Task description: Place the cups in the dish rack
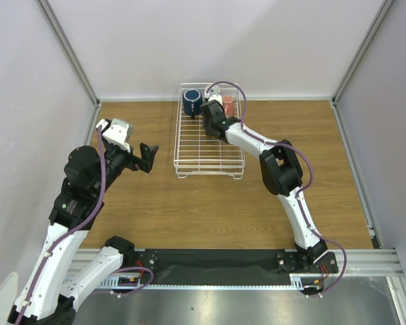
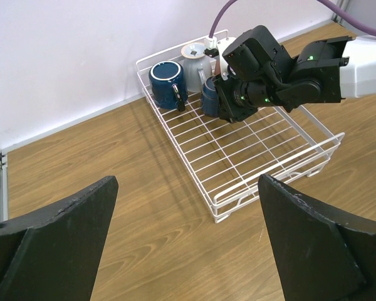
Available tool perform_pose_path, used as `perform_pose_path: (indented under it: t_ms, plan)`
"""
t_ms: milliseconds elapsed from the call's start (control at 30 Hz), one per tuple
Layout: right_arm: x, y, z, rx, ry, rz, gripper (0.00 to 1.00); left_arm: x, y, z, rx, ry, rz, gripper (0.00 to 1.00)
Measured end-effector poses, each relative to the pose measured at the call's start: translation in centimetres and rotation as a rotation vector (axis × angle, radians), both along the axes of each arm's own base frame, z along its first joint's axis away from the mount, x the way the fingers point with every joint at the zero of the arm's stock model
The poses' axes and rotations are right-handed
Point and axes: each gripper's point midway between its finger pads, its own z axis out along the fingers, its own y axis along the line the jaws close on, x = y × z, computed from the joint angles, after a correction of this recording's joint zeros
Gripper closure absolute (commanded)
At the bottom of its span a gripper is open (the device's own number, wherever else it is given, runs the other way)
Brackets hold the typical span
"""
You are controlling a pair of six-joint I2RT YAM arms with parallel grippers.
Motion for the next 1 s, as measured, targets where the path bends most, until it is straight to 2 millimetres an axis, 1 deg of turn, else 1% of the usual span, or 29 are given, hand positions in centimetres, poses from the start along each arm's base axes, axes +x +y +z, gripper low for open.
perform_pose_path:
  t_ms: [133, 267, 367, 400, 600, 667, 767, 867, 1000]
  plan:
    - [0.06, -0.29, -0.14, -0.013, -0.004, -0.009, 1.0, 0.0, 0.0, 0.0, 0.0, 0.0, 0.0, 0.0]
    - [0.06, -0.34, -0.17, -0.016, -0.005, -0.008, 0.96, 0.0, 0.01, -0.01, 0.0, 0.0, 0.0, 0.0]
    - [0.06, -0.33, -0.16, -0.016, -0.005, -0.007, 0.89, 0.01, 0.02, -0.01, 0.0, 0.0, 0.001, 0.0]
    - [0.06, -0.3, -0.16, -0.016, -0.005, -0.007, 0.84, 0.01, 0.02, -0.01, 0.0, 0.0, 0.001, 0.0]
    - [0.06, -0.29, -0.16, -0.015, -0.005, -0.007, 0.68, -0.13, 0.07, 0.15, -0.002, -0.006, 0.001, 0.0]
    - [0.08, -0.25, -0.14, -0.013, -0.006, -0.006, 0.66, -0.14, 0.06, 0.19, -0.003, -0.007, 0.0, 0.0]
    - [0.1, -0.2, -0.11, -0.011, -0.008, -0.005, 0.57, -0.15, 0.04, 0.34, -0.006, -0.013, -0.001, 0.0]
    - [0.08, -0.15, -0.11, -0.009, -0.007, -0.002, 0.53, -0.11, 0.06, 0.32, -0.006, -0.014, 0.001, 0.0]
    - [0.02, -0.04, -0.11, -0.009, -0.007, 0.0, 0.51, -0.17, 0.09, 0.14, -0.005, -0.011, 0.001, 0.0]
